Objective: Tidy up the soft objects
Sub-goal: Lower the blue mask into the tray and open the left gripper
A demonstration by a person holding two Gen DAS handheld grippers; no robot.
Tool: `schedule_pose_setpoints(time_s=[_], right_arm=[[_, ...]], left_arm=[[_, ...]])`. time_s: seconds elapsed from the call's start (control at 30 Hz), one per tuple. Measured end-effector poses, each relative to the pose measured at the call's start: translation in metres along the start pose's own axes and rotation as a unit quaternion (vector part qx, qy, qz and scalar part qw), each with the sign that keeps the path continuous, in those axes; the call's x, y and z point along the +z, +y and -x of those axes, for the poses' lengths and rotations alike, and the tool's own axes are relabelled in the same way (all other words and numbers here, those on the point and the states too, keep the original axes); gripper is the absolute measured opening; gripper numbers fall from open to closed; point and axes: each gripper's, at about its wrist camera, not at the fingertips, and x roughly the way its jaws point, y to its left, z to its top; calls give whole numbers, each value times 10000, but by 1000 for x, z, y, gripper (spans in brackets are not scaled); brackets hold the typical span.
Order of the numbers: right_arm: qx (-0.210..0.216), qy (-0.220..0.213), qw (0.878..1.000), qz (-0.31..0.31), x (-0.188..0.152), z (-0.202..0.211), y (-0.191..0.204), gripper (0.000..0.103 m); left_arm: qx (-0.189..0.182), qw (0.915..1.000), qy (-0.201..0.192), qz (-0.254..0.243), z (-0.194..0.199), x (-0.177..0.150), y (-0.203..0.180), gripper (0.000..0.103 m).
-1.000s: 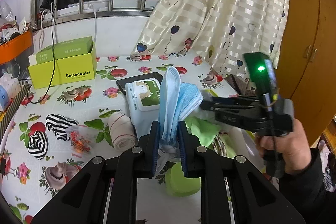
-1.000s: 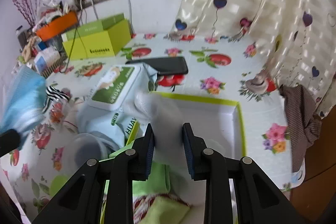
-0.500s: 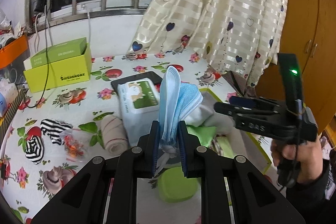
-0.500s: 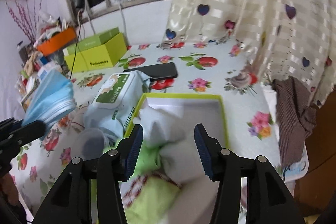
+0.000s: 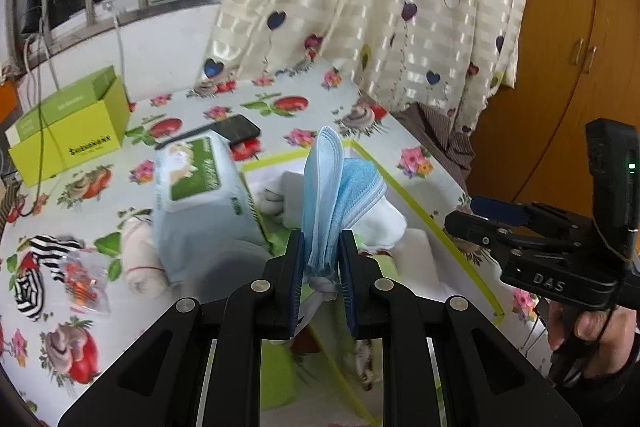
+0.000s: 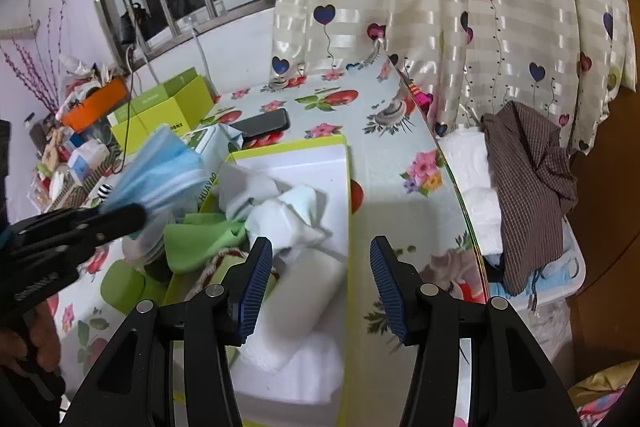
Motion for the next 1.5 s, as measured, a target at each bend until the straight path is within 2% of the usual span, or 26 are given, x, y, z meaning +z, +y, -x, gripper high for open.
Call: schedule_pose_setpoints(time_s=[0.33, 0.43, 0.5, 0.57, 0.87, 1.17, 1.5], right_arm=[[225, 41, 9997, -45, -11, 2, -7, 50], [244, 64, 9997, -34, -11, 0, -7, 50], [257, 74, 9996, -23, -12, 0, -7, 50], [262, 74, 9996, -19, -12, 1, -6, 50], [199, 64, 9998, 67, -14, 6, 0, 51], [107, 10, 9997, 215, -16, 18, 14, 61], [72, -73, 9991, 407, -14, 33, 35, 66]], left_arm=[[-113, 9989, 455, -25, -38, -2, -17, 19], [-140, 9989, 446, 59, -42, -2, -14, 27], [-82, 9992, 389, 25, -42, -2, -14, 41], [-146, 9992, 363, 82, -40, -2, -13, 46], [-183, 9996, 202, 4, -23, -3, -15, 46], [-204, 9998, 21, -19, 3, -7, -17, 46], [-225, 9996, -146, -23, 30, -14, -13, 46]])
